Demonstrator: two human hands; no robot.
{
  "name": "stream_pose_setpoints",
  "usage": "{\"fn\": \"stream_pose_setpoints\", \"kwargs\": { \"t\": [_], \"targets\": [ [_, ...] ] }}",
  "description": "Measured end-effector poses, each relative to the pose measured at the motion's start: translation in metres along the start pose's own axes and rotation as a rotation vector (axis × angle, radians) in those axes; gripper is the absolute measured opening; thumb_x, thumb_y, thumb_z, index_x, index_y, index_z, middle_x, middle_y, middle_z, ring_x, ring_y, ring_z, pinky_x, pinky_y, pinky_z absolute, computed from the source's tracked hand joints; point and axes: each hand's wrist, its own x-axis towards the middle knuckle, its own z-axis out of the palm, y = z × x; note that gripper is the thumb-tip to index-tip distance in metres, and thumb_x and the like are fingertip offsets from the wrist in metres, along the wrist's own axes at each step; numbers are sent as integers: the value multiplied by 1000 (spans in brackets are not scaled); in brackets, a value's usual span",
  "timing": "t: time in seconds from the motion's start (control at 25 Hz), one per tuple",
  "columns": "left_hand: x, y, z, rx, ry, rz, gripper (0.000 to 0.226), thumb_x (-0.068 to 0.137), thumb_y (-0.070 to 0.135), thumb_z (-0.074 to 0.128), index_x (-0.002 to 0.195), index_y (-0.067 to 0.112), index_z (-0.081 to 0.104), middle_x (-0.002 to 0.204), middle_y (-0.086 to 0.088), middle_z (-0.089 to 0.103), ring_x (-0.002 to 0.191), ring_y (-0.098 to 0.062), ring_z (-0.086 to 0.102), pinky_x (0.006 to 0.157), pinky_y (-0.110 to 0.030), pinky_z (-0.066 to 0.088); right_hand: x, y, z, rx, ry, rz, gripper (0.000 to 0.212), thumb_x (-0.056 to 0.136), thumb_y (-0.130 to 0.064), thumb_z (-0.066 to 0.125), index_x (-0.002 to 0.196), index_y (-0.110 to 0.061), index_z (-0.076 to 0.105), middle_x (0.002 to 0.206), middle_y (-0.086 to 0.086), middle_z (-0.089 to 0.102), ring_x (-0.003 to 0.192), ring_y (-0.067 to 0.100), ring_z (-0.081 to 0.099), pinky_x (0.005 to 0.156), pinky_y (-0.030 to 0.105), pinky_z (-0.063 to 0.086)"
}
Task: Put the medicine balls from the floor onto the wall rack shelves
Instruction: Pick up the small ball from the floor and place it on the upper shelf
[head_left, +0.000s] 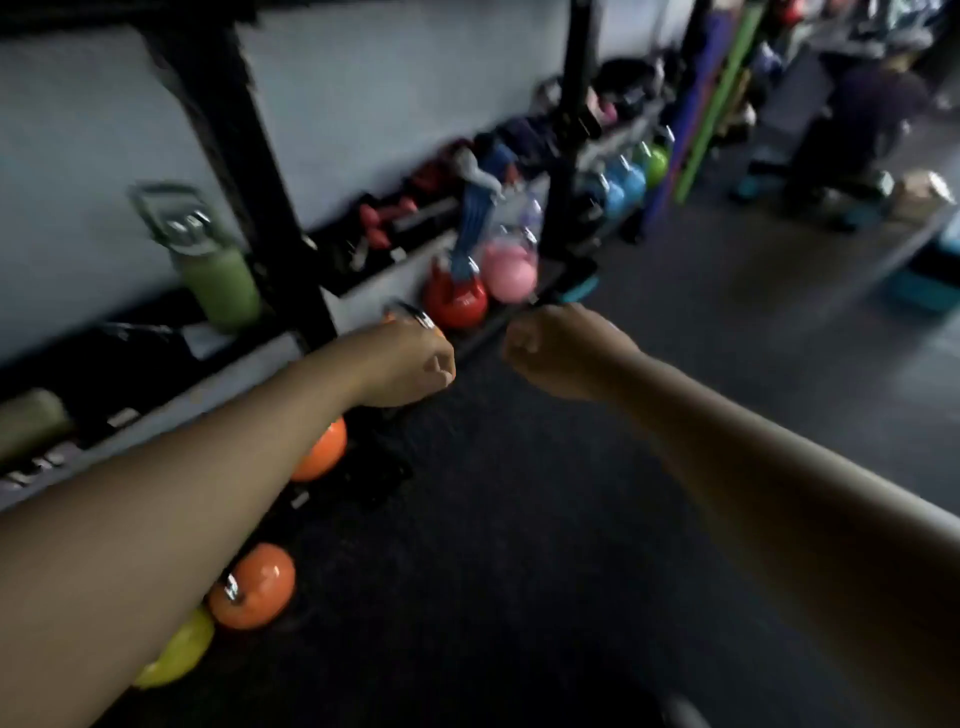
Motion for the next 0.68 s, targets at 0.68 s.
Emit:
{"fn": "stream_pose_setpoints", "kwargs": {
  "t": [0.68],
  "targets": [
    [-94, 346, 472, -287, -892, 13, 28, 107, 31, 57, 127, 19, 73, 123, -4, 75, 116, -25, 69, 105, -45, 55, -482, 264, 310, 812, -184, 1125, 23, 103, -29, 52, 92, -22, 71, 95, 11, 78, 90, 31, 73, 84, 42, 60]
  ]
}}
